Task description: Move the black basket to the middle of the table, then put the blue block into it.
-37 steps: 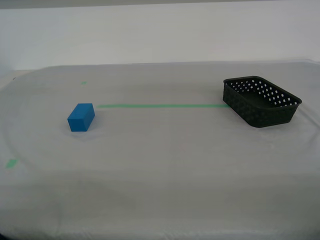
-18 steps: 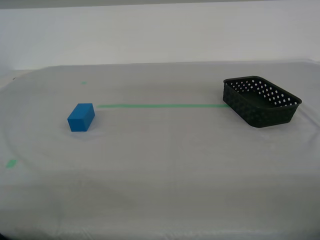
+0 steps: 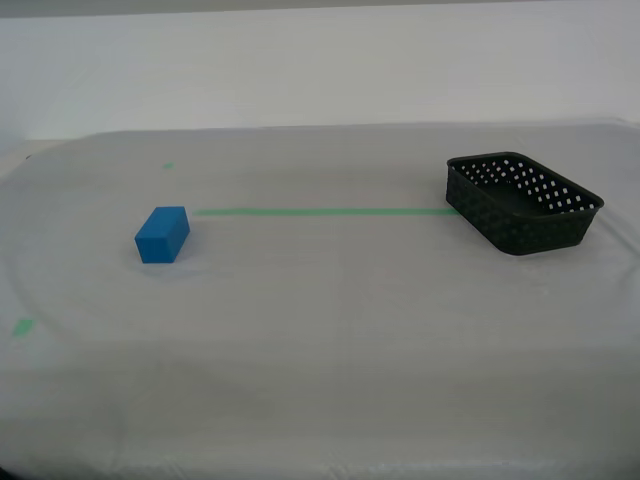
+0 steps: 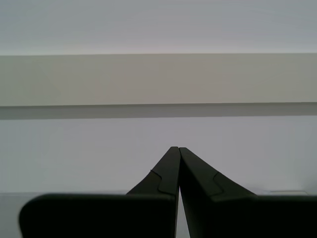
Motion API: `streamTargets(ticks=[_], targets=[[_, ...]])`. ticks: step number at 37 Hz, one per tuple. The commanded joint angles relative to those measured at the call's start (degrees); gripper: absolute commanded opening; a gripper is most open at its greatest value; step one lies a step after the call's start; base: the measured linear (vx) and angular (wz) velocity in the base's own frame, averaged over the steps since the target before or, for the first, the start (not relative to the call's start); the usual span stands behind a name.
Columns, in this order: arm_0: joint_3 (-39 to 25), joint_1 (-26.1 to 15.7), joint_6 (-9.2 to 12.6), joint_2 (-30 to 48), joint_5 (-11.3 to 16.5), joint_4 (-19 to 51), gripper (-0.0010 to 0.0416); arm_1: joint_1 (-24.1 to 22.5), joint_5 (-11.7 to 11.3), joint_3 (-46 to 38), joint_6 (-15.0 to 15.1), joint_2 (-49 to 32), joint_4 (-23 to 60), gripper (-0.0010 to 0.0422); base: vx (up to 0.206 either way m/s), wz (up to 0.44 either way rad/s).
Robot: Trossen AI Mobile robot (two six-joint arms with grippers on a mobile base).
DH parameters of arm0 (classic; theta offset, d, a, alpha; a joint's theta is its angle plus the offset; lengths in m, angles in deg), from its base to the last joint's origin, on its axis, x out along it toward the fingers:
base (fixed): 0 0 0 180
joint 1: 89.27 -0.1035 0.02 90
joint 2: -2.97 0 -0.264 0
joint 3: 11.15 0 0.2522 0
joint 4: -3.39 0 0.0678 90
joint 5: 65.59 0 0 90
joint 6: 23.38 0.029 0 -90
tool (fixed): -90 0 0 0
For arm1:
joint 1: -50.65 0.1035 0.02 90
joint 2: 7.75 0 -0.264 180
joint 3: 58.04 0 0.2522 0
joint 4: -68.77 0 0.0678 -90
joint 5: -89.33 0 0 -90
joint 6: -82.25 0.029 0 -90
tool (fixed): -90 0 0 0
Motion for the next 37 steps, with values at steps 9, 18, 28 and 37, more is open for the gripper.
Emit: streamTargets(ticks=[9, 18, 28, 37], targets=[[-0.04, -0.02, -0.13, -0.02, 0.11, -0.22, 0.0000, 0.00, -0.04, -0.02, 0.11, 0.02, -0.22, 0.0000, 0.000, 0.000], [-0.07, -0.02, -0.11, -0.02, 0.11, -0.22, -0.0001, 0.00, -0.02, -0.02, 0.11, 0.02, -0.22, 0.0000, 0.000, 0.000], [-0.07, -0.02, 0.31, -0.04, 0.11, 2.29, -0.0001, 0.00, -0.04, -0.02, 0.11, 0.02, -0.22, 0.0000, 0.000, 0.000], [-1.90, -0.02, 1.29, -1.44, 0.09, 10.69, -0.0001, 0.00, -0.04, -0.02, 0.11, 0.02, -0.22, 0.0000, 0.000, 0.000]])
